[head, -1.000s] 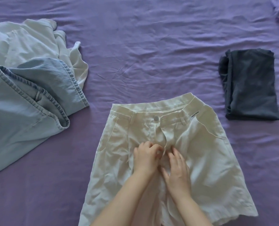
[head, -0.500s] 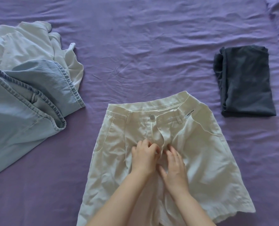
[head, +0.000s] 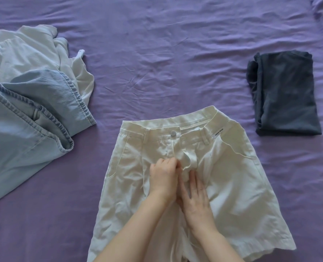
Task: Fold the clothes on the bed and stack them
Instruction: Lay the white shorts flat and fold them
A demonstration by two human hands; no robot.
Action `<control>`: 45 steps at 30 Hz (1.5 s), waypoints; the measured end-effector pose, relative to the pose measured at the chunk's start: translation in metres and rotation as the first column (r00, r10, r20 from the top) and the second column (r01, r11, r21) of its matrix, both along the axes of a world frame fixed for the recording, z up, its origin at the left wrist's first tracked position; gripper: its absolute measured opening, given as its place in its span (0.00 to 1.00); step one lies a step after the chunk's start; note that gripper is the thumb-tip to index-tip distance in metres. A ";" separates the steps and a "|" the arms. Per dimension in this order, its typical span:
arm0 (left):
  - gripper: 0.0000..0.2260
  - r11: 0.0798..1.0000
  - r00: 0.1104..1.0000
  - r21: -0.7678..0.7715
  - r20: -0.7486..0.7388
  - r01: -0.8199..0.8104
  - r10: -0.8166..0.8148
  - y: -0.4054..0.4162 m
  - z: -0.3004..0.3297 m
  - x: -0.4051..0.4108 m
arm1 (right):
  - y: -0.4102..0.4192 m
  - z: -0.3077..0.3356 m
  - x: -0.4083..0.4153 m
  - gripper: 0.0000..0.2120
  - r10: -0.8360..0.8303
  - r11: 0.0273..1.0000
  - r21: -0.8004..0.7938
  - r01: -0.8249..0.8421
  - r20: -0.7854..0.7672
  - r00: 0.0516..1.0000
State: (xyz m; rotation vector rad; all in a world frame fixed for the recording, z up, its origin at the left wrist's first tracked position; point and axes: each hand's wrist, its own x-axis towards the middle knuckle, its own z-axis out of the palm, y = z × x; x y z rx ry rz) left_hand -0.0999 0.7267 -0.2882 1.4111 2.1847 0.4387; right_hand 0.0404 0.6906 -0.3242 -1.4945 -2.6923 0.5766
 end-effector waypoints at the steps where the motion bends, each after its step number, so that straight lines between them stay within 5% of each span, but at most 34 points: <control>1: 0.02 0.999 0.999 -0.034 0.035 -0.014 0.016 0.003 0.002 -0.001 | -0.002 -0.002 0.000 0.43 0.020 1.000 0.014 -0.021 0.016 1.000; 11: 0.02 0.993 0.986 -0.101 0.146 -0.067 0.081 0.011 0.005 -0.003 | -0.001 -0.002 0.002 0.40 0.055 0.996 0.065 -0.060 0.064 0.996; 15: 0.03 0.986 0.972 -0.126 0.191 -0.112 0.135 0.018 0.012 -0.007 | -0.003 -0.001 0.000 0.31 0.073 0.995 0.051 -0.080 0.124 0.990; 24: 0.03 0.969 0.975 -0.219 0.162 -0.115 0.153 0.042 0.017 -0.024 | 0.002 0.001 -0.001 0.28 0.072 0.997 -0.005 -0.071 0.113 0.991; 32: 0.03 0.981 0.988 -0.184 0.125 -0.063 0.087 0.050 0.018 -0.029 | 0.019 0.011 0.007 0.33 0.069 0.990 -0.128 -0.064 0.036 0.997; 36: 0.03 0.986 0.983 -0.162 0.171 -0.041 0.069 0.054 0.018 -0.036 | 0.030 0.022 0.008 0.29 0.062 0.998 -0.010 -0.062 0.004 0.998; 45: 0.04 0.975 0.983 -0.195 0.167 0.104 -0.071 0.057 0.011 -0.045 | 0.022 -0.001 0.002 0.28 0.080 0.994 -0.086 -0.069 0.128 0.989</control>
